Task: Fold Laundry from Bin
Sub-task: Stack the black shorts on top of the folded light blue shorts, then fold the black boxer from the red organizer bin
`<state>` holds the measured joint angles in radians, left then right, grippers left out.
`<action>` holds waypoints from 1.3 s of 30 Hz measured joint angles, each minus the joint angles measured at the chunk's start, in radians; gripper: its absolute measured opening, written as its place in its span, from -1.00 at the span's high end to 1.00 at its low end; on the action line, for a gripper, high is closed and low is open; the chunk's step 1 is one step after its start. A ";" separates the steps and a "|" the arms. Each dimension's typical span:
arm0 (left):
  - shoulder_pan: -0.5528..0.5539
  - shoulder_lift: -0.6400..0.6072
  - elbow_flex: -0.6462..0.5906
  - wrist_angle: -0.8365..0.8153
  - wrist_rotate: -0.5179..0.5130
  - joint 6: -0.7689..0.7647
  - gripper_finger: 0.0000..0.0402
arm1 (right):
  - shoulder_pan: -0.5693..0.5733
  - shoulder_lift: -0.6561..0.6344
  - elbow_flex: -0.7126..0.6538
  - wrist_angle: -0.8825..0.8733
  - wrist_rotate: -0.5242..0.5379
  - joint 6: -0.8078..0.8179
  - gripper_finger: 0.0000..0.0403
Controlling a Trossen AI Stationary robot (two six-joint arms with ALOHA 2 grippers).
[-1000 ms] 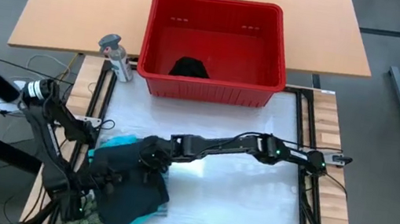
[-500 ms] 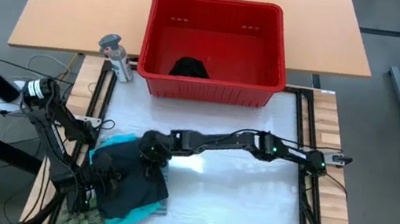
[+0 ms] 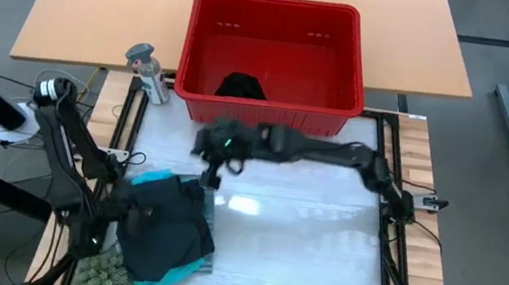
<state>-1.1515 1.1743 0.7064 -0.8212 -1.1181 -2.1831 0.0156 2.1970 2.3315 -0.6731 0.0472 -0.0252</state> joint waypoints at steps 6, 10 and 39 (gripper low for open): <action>0.038 -0.222 0.061 0.002 -0.315 0.145 1.00 | -0.078 -0.137 0.002 -0.142 0.012 -0.011 0.86; 0.144 -0.360 0.154 0.010 -0.424 0.437 1.00 | -0.151 -0.233 0.000 -0.244 0.010 -0.036 0.83; 1.601 0.148 1.166 0.305 0.894 2.291 0.17 | -0.662 -0.544 0.001 -0.490 -0.023 -0.256 0.82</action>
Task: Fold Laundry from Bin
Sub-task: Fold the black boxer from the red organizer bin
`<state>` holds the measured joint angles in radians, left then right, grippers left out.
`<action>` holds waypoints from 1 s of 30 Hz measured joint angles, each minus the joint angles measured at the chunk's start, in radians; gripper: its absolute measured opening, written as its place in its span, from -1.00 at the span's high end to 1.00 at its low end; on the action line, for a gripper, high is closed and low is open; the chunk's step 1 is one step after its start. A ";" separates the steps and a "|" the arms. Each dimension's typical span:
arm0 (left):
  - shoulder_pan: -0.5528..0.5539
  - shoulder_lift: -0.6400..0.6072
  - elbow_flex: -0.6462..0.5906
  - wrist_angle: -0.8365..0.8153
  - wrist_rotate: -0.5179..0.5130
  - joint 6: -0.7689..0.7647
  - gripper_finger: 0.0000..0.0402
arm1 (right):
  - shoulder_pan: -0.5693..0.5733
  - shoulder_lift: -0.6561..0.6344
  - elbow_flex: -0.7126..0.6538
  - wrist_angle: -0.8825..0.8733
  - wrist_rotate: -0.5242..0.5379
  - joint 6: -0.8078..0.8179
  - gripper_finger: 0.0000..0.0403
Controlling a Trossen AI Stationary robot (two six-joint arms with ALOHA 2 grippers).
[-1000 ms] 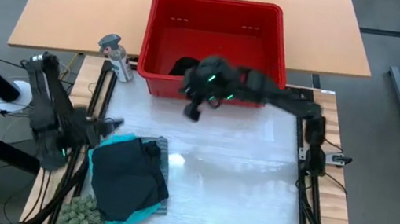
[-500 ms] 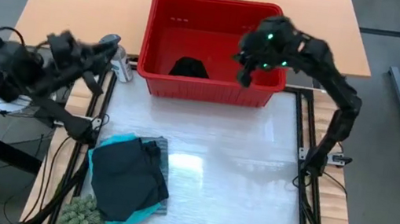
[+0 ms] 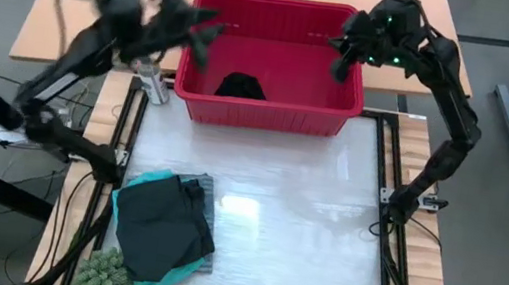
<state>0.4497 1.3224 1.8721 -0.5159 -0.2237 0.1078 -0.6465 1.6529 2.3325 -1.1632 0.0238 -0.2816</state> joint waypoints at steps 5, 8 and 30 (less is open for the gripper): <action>0.262 0.196 0.140 0.005 0.335 -0.022 0.19 | -0.054 0.003 0.000 -0.007 -0.001 0.008 0.82; 0.353 0.323 0.216 -0.031 0.510 0.001 0.17 | -0.080 0.003 0.000 -0.008 -0.001 0.001 0.82; 0.443 0.873 0.478 -0.346 0.463 0.304 -0.33 | -0.299 0.128 0.000 -0.056 -0.107 -0.005 0.82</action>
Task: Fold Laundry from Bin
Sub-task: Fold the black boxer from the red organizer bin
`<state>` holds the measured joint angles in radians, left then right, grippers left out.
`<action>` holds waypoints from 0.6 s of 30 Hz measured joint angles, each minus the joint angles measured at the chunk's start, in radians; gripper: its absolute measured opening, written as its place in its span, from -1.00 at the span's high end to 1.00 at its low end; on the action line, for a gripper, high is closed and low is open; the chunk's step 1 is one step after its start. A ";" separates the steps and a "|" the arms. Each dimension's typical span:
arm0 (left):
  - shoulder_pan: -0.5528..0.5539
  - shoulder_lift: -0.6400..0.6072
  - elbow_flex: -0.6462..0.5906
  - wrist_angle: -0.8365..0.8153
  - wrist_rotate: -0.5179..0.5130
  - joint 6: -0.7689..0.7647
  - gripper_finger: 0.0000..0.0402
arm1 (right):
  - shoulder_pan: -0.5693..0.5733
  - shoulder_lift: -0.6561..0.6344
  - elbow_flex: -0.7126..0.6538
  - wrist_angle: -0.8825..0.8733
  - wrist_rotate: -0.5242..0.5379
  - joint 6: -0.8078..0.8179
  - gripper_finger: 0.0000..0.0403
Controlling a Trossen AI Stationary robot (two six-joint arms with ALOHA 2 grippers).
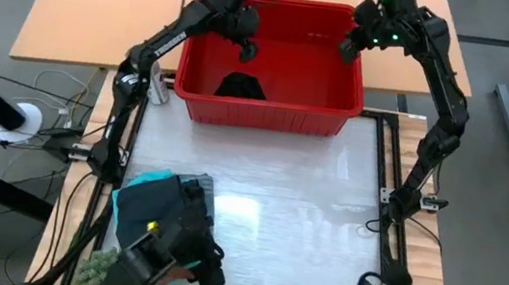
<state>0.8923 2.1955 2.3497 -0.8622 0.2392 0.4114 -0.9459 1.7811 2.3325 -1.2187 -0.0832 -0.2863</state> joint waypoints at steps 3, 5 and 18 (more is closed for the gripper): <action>0.009 0.040 0.001 -0.077 -0.005 -0.002 -0.32 | 0.001 0.010 -0.001 -0.004 -0.007 -0.007 0.82; 0.009 0.065 0.000 -0.132 -0.037 0.022 -0.32 | 0.005 0.009 -0.001 0.002 -0.008 -0.020 0.82; -0.002 0.139 -0.029 -0.227 -0.073 0.011 -0.32 | 0.005 0.005 0.000 0.017 -0.026 -0.019 0.82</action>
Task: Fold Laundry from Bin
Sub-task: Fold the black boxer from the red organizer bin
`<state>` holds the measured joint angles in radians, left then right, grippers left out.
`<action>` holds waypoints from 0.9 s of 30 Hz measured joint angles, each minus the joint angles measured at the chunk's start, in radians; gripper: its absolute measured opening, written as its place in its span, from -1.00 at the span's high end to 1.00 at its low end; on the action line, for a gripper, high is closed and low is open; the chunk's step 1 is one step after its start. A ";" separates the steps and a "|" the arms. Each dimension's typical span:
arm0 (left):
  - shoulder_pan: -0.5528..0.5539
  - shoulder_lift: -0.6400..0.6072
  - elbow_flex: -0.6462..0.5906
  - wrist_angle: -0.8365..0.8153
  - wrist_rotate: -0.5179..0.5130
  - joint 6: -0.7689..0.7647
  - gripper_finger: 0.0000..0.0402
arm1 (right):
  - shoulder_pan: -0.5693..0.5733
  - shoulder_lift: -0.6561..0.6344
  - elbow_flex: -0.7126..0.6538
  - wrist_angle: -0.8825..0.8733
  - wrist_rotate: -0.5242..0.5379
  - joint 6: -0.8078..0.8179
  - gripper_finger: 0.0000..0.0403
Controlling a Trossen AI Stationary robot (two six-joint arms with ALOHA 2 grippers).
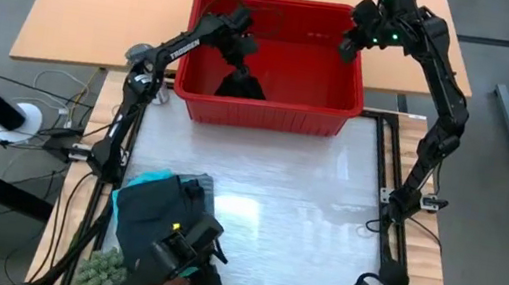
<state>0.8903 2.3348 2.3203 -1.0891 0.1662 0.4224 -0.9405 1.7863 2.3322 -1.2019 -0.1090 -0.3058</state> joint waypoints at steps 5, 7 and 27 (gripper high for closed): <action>-0.028 0.045 -0.001 -0.030 -0.069 0.030 -0.32 | 0.003 0.000 0.000 0.004 -0.004 -0.014 0.82; -0.038 0.065 -0.001 -0.035 -0.088 0.040 -0.32 | 0.003 0.000 0.000 0.005 -0.007 -0.018 0.82; -0.087 0.093 0.033 -0.026 -0.213 0.048 0.98 | 0.001 -0.008 0.001 0.042 -0.008 -0.070 0.82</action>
<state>0.8028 2.4275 2.3537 -1.1152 -0.0467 0.4705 -0.9391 1.7778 2.3328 -1.1600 -0.1167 -0.3759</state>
